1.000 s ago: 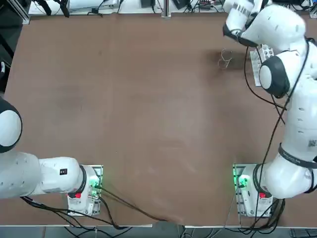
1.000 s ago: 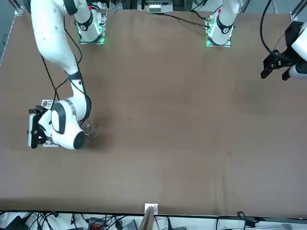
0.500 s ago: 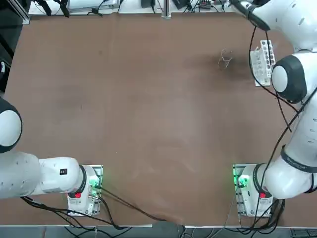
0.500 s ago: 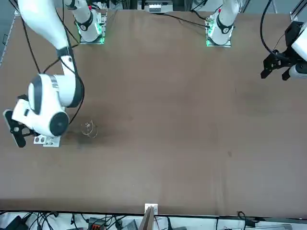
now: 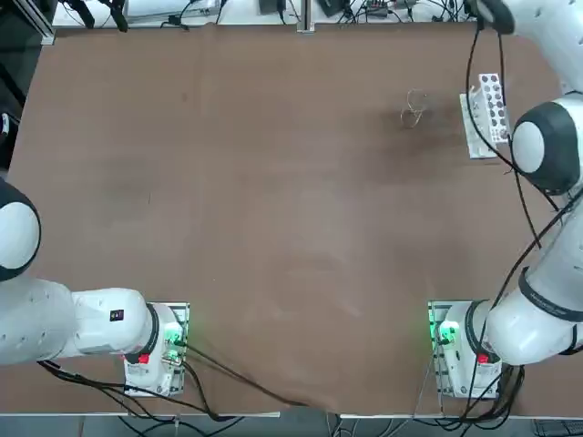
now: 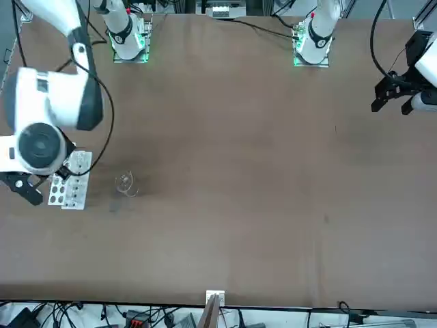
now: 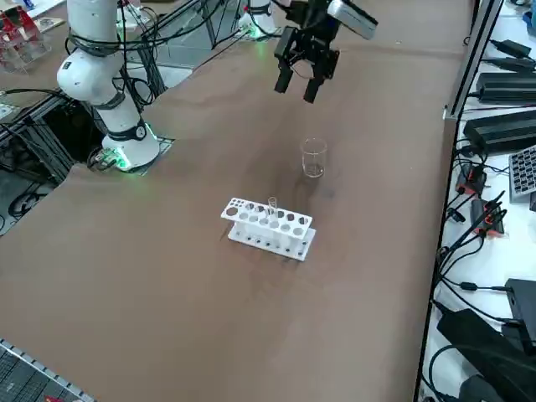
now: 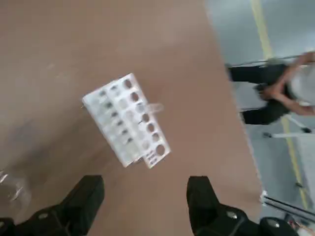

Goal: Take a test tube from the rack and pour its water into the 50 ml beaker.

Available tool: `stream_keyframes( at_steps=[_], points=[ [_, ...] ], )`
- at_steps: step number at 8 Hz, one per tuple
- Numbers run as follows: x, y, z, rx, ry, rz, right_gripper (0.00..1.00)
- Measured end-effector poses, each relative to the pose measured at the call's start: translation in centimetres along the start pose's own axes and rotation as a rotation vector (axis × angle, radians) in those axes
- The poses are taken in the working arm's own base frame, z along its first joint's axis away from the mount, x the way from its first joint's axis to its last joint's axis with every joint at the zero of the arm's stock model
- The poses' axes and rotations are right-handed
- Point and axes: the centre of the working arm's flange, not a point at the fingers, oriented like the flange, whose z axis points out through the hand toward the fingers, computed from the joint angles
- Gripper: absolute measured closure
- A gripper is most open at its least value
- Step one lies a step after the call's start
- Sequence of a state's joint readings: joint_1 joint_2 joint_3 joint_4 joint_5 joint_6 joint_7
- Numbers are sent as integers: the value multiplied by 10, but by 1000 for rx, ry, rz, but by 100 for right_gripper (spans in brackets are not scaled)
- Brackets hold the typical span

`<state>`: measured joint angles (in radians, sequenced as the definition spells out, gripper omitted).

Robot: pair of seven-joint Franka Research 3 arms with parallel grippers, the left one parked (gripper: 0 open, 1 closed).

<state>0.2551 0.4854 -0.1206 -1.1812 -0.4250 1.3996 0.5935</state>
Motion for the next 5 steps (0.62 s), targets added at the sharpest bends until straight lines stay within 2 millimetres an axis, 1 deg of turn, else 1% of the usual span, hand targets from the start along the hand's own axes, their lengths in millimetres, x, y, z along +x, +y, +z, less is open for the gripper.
stream_keyframes(
  at_steps=[1,2,3,4,5],
  points=[
    [4,25,-9,145,-35,-84,0],
    [8,56,-15,274,-40,-139,0],
    [6,83,-17,352,-28,-194,0],
    [-1,100,-16,423,-23,-271,0],
    [-11,113,-15,502,-21,-337,0]
  ],
)
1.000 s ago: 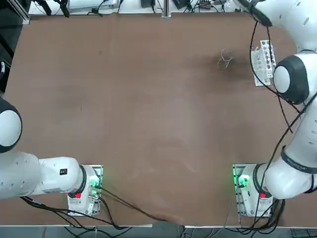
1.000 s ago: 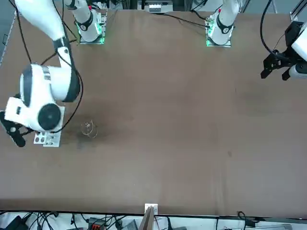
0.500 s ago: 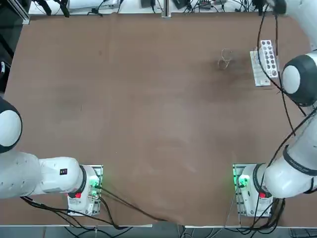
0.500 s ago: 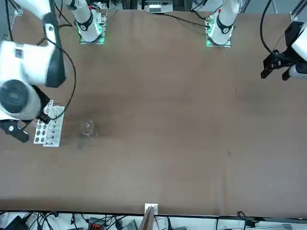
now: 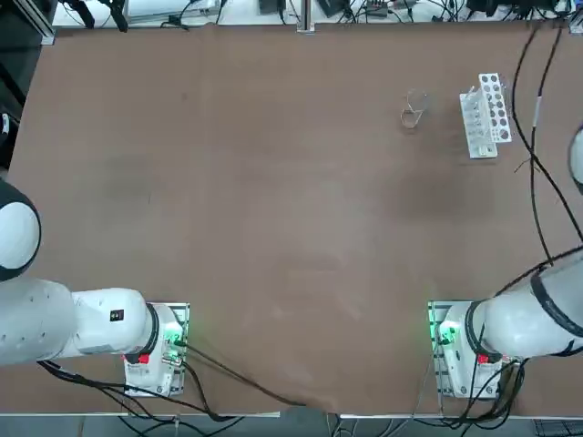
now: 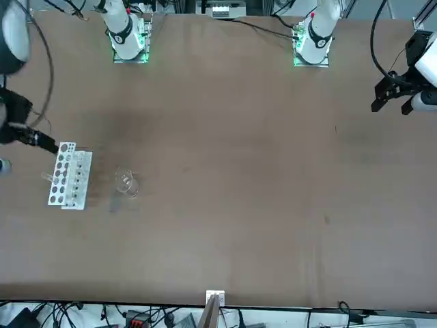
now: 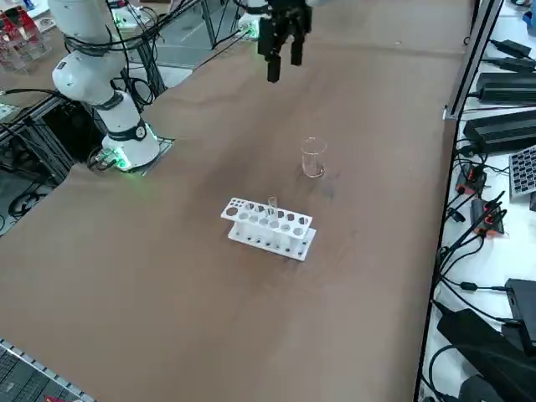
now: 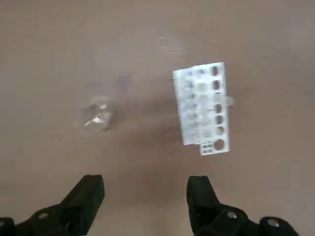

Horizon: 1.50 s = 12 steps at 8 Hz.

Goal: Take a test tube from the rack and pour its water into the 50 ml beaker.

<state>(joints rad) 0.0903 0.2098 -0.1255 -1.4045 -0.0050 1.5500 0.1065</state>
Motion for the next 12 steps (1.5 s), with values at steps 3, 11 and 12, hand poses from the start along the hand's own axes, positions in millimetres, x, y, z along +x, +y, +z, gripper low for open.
stream_keyframes(
  at_steps=[3,11,12],
  points=[
    [-44,-1,-22,73,47,-56,0],
    [-99,-7,-35,43,77,-198,0],
    [-99,-11,-35,42,77,-198,0]
  ],
)
